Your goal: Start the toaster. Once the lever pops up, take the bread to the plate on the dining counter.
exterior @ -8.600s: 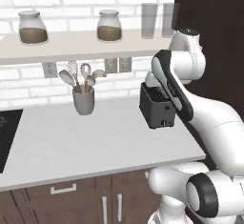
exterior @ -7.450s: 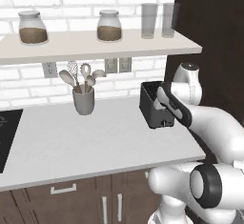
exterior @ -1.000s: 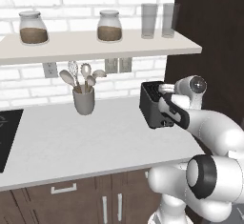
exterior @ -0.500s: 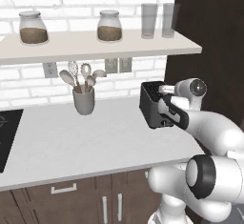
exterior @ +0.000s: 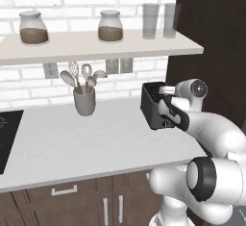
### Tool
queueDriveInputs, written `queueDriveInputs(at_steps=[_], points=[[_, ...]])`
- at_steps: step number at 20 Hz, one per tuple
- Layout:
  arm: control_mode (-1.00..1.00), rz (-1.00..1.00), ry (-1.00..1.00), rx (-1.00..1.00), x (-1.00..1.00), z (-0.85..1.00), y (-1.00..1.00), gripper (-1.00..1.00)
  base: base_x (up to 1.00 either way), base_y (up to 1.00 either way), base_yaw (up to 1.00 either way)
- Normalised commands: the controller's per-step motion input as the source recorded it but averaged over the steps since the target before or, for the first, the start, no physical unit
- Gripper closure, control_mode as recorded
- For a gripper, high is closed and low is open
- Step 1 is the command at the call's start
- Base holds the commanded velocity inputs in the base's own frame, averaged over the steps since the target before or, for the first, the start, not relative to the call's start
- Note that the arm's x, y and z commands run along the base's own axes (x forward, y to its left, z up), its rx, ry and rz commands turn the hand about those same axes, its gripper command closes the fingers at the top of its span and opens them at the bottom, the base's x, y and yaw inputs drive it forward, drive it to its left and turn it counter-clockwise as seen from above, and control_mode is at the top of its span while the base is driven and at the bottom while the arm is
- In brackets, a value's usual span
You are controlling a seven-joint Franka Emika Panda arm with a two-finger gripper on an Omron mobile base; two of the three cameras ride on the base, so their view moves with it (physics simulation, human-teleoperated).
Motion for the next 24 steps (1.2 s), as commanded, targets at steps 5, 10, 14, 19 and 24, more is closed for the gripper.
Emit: queueDriveInputs(at_steps=[5, 10, 14, 19, 24], points=[[-1.00, 0.00, 0.00, 0.00, 0.00, 0.00, 0.01, -1.00, 0.00, 0.00, 0.00], [-1.00, 0.00, 0.00, 0.00, 0.00, 0.00, 0.00, -1.00, 0.00, 0.00, 0.00], [-1.00, 0.00, 0.00, 0.00, 0.00, 0.00, 0.00, -1.00, 0.00, 0.00, 0.00], [-1.00, 0.00, 0.00, 0.00, 0.00, 0.00, 0.00, -1.00, 0.00, 0.00, 0.00], [-1.00, 0.00, 0.00, 0.00, 0.00, 0.00, 0.00, -1.00, 0.00, 0.00, 0.00]])
